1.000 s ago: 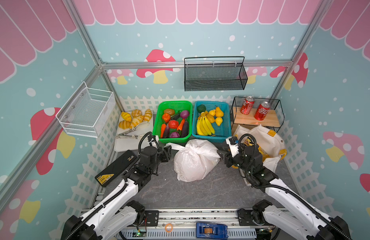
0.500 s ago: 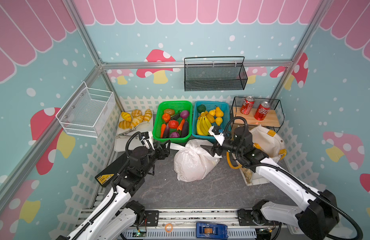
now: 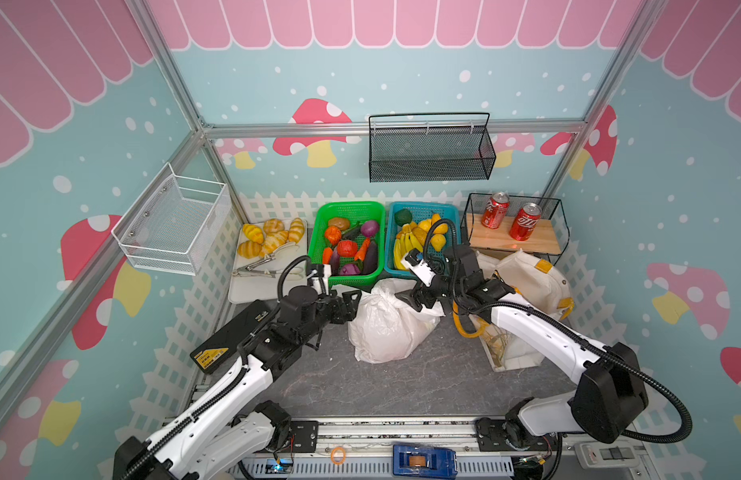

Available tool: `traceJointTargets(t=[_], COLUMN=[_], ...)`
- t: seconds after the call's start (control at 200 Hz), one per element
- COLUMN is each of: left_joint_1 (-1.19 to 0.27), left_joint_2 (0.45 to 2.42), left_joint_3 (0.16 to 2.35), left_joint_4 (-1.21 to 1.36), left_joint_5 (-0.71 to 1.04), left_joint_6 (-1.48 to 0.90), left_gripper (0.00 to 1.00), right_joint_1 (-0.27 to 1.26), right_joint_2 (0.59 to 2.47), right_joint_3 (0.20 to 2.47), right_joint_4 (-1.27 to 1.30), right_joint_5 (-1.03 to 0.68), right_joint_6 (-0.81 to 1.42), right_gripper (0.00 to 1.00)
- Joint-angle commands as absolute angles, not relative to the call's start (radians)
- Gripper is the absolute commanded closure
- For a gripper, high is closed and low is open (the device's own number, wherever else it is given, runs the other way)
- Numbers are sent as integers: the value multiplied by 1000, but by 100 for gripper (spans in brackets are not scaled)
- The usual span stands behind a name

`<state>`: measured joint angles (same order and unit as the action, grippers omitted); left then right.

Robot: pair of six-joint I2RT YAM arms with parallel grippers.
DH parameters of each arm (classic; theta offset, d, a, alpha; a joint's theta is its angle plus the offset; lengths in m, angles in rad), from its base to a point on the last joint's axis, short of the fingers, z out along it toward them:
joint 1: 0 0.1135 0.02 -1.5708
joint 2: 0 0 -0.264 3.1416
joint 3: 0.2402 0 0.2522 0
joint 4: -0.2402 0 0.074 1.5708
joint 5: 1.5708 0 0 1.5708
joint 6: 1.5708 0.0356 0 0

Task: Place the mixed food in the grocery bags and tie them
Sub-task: 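Grasp the white bag's knot with the left gripper while right reaches toward tote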

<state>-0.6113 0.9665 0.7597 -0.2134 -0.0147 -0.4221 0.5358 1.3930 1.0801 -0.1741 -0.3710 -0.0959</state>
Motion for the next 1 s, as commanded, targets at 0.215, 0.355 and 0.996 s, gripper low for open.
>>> traceJointTargets(t=[0.215, 0.355, 0.996], left_joint_1=[-798, -798, -789], left_joint_2=[1314, 1451, 1762], left_joint_3=[1100, 1204, 1301], left_joint_4=[-458, -553, -584], left_joint_5=[-134, -96, -88], left_joint_6=[20, 129, 181], left_gripper=[1, 0, 29], right_joint_1=[428, 409, 390], right_joint_2=[1074, 989, 981], right_joint_3=[927, 879, 837], right_joint_4=[-78, -78, -81], right_joint_5=[-101, -59, -68], right_joint_6=[99, 100, 114], right_gripper=[11, 11, 12])
